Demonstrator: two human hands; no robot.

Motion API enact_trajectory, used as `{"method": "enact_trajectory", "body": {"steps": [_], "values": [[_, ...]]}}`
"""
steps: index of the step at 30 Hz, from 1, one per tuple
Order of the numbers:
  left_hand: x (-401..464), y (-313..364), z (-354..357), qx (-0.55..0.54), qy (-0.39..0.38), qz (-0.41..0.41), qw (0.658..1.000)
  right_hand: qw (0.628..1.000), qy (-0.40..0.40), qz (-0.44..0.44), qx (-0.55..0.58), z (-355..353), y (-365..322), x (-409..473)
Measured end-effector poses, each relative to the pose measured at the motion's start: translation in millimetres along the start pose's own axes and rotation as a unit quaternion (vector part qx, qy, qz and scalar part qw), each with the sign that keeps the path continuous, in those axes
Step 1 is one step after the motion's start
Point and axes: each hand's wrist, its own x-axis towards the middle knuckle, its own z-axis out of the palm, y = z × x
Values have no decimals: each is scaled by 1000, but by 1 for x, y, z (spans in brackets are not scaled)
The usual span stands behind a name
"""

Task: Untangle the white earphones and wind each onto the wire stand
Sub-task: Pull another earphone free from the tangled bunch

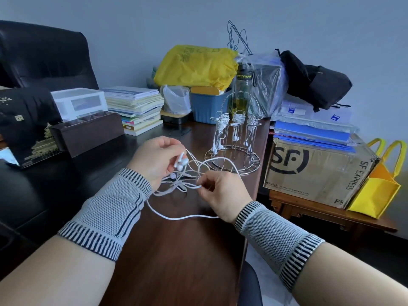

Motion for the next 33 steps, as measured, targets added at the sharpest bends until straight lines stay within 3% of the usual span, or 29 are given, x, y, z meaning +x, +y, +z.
{"method": "enact_trajectory", "body": {"steps": [5,8,11,16,21,24,26,28,30,33], "values": [[3,6,-9,-87,3,-34,996,998,-57,-12,-36,-8,5,-4],[2,7,-9,-107,-12,-38,993,999,4,2,39,-17,-1,0],[0,10,-6,-54,-33,-13,998,993,80,5,91,-31,-10,13],[-8,16,4,58,-63,45,995,996,16,-72,57,-46,-29,30],[-15,21,6,5,-111,58,992,992,-18,-85,86,-52,-30,34],[-15,20,11,-39,-89,67,993,987,-23,-52,148,-56,-29,34],[-10,17,8,-30,-57,75,995,964,-17,7,265,-62,-29,35],[-6,8,4,90,-71,91,989,926,-2,61,372,-69,-31,36],[-5,-3,3,246,-104,118,956,886,13,95,454,-75,-34,37],[-4,-12,6,299,-103,138,939,845,33,132,517,-85,-36,39]]}}
